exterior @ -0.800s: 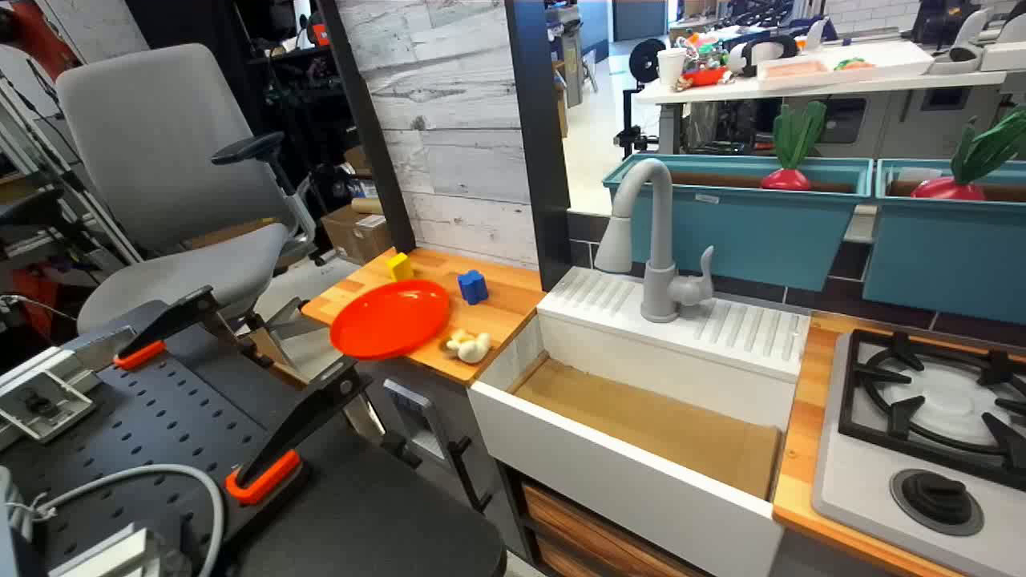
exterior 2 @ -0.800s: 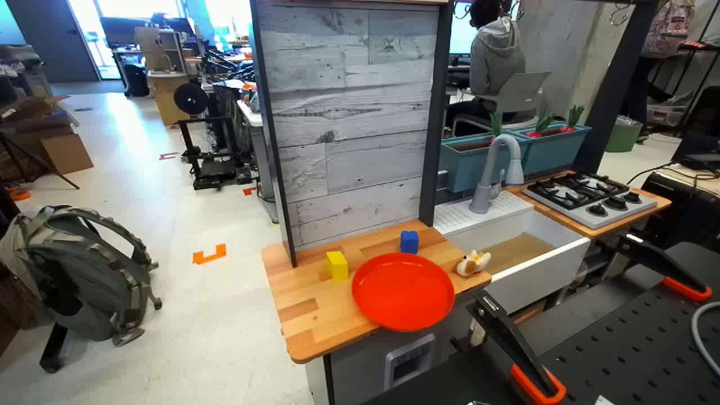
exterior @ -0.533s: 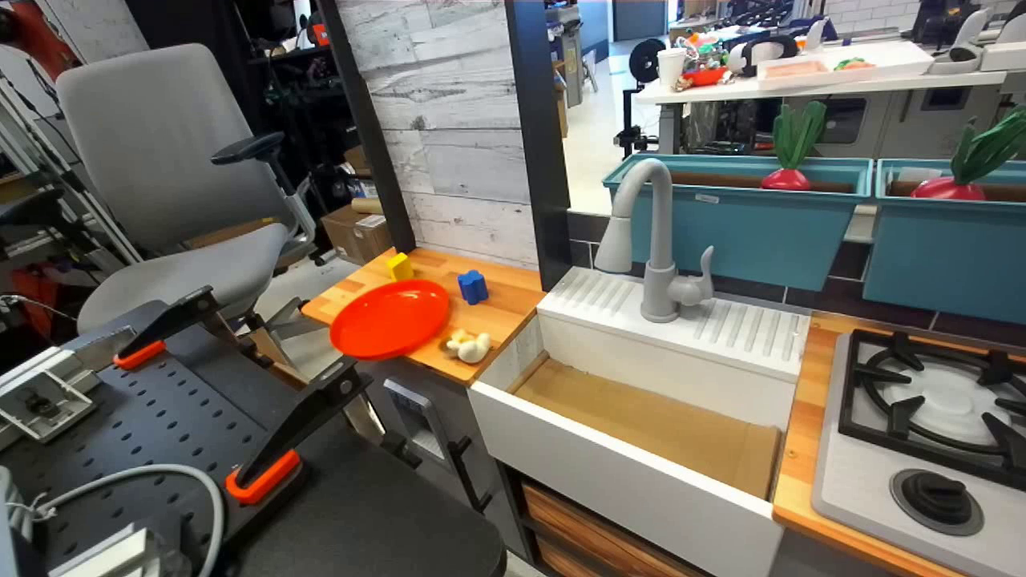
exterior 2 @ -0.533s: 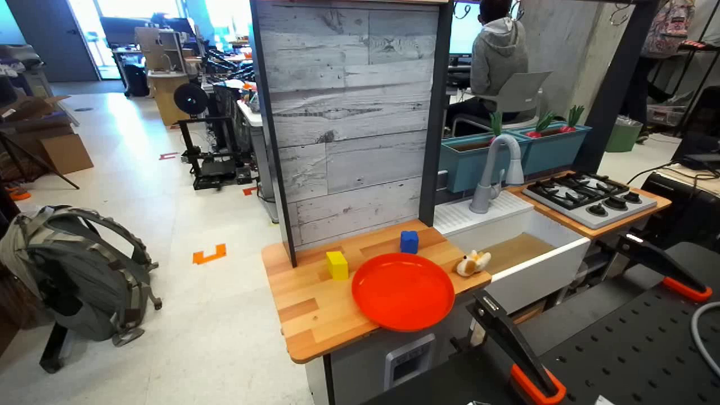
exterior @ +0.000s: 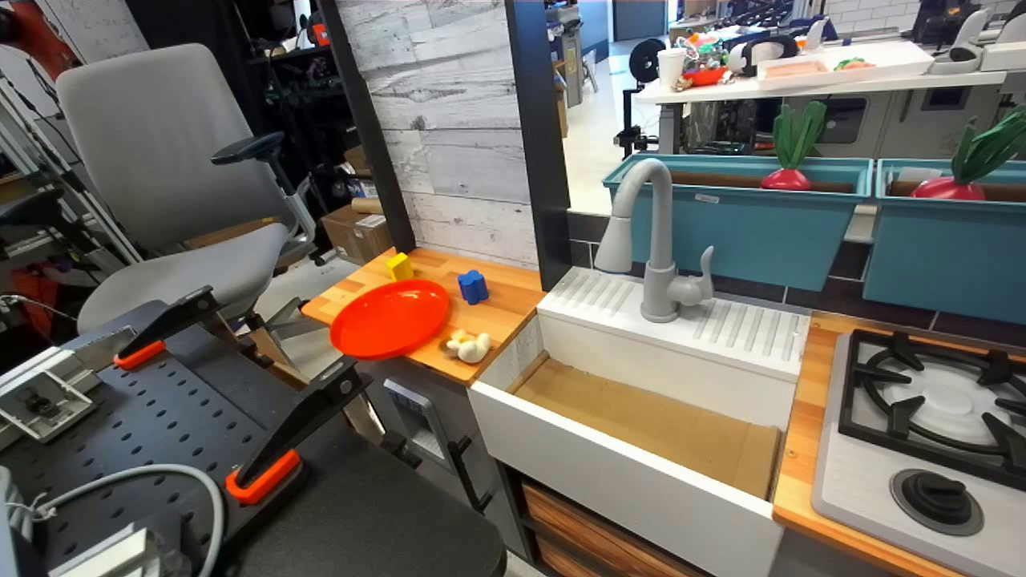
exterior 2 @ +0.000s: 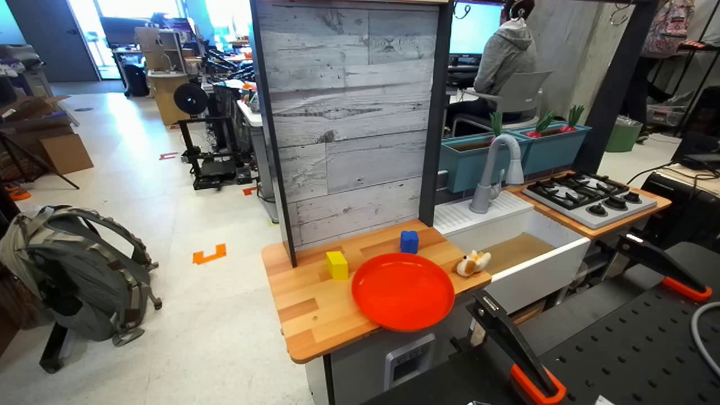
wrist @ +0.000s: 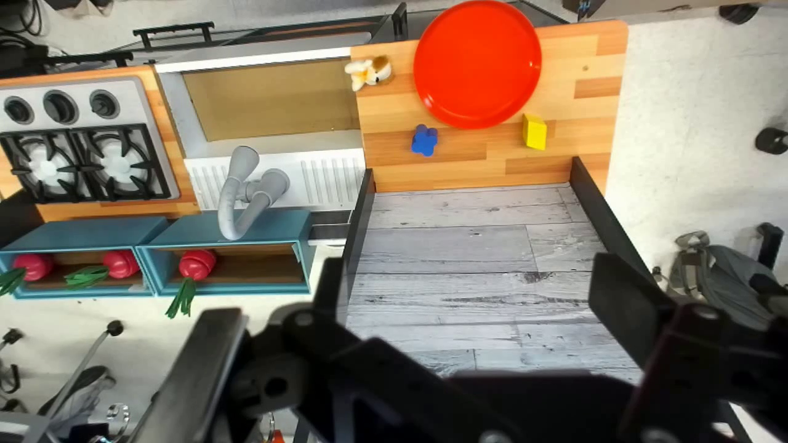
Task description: Put the blue block on the orange plate
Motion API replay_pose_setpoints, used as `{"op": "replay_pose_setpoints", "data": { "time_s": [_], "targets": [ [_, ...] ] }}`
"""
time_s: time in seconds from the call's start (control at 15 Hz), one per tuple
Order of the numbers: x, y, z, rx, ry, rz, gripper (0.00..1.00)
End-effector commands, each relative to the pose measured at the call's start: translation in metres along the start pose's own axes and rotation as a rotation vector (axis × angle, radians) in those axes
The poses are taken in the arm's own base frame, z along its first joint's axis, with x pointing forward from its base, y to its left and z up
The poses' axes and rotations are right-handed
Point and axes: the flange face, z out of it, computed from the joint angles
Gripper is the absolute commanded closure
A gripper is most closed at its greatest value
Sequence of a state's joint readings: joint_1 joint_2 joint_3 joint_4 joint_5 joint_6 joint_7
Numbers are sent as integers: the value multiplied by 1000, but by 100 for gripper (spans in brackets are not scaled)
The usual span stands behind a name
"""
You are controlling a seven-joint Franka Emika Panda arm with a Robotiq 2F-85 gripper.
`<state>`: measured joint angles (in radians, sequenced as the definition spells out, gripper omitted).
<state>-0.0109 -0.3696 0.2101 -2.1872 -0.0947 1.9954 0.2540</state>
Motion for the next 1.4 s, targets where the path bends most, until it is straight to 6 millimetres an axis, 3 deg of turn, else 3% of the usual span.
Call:
{"op": "replay_pose_setpoints", "data": {
  "time_s": [0.0, 0.67, 0.8, 1.0, 1.33],
  "targets": [
    [0, 0, 0, 0, -1, 0, 0],
    [1, 0, 6, 5, -21, -18, 0],
    [7, 2, 23, 6, -12, -22, 0],
    [20, 4, 67, 3, -13, -35, 0],
    [28, 8, 159, -38, -75, -92, 0]
  ]
}}
